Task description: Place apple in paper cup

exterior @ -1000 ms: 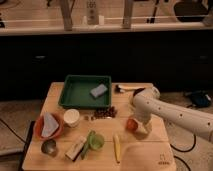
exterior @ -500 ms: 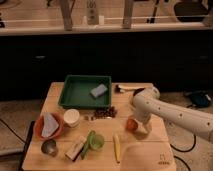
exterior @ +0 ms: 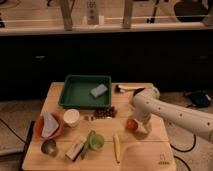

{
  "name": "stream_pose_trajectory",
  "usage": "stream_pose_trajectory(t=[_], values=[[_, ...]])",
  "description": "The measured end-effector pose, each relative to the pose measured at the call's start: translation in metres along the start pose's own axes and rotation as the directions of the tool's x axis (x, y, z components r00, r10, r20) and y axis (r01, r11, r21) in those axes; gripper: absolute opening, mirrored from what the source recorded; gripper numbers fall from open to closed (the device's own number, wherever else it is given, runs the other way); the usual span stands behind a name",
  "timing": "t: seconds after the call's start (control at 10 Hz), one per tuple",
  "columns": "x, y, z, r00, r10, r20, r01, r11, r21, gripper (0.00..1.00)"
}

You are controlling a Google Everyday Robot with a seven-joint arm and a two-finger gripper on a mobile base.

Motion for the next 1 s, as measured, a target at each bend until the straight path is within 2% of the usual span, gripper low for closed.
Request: stream_pose_trajectory(t=[1.0], values=[[-0.0006,0.0007,0.0009,1.0,-0.029,0.003,0.029,1.0,0.0,0.8]])
